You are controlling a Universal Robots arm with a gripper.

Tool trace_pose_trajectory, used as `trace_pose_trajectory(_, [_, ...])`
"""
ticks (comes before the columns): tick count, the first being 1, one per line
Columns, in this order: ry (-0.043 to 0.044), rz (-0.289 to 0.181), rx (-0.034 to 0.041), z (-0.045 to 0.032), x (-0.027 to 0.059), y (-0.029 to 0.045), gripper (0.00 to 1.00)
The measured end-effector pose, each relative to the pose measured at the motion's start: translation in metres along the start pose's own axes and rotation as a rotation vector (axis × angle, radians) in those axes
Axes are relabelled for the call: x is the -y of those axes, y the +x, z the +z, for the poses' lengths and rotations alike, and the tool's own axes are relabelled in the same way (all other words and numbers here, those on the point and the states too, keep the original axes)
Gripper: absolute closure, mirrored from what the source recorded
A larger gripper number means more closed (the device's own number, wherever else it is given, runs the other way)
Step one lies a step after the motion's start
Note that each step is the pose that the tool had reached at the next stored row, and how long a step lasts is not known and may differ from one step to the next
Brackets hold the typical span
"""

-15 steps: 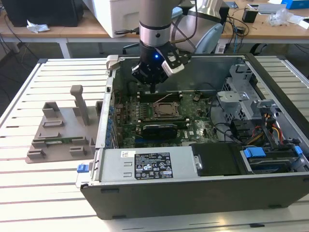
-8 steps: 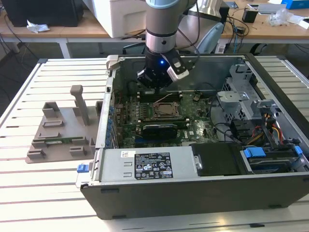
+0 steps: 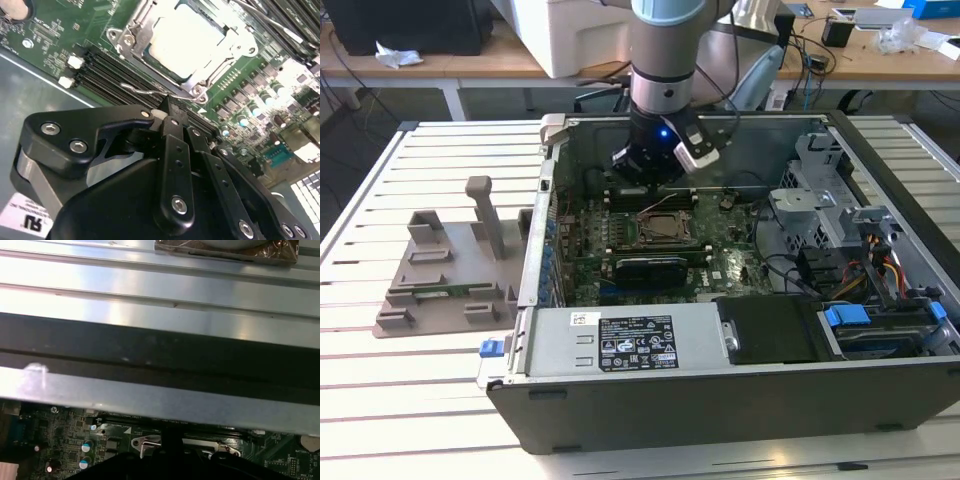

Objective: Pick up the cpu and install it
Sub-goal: 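Install the first cpu locking lever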

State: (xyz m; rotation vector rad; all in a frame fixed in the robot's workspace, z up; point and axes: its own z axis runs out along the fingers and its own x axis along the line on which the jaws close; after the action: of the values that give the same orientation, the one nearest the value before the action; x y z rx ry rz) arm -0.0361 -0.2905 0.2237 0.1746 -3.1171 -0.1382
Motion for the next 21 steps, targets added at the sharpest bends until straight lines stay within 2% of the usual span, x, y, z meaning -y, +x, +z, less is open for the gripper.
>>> trace_pose_trajectory(3, [-0.0001,0.0,-0.0003,0.0013,0.0001,-0.0053,0.89])
trace_pose_trajectory(6, [-0.0001,0.0,-0.0009,0.0035,0.0,-0.014,0.89])
trace_pose_trajectory(8, [0.0003,0.0,-0.001,0.005,0.0003,-0.0158,0.89])
trace_pose_trajectory(13, [0.0005,0.0,-0.0019,0.01,0.0016,-0.023,0.89])
trace_pose_trajectory(16, [0.0009,0.0,-0.0035,0.0153,0.0029,-0.0308,0.89])
trace_pose_trajectory(21, [0.0023,0.0,-0.004,0.0181,0.0037,-0.0316,0.89])
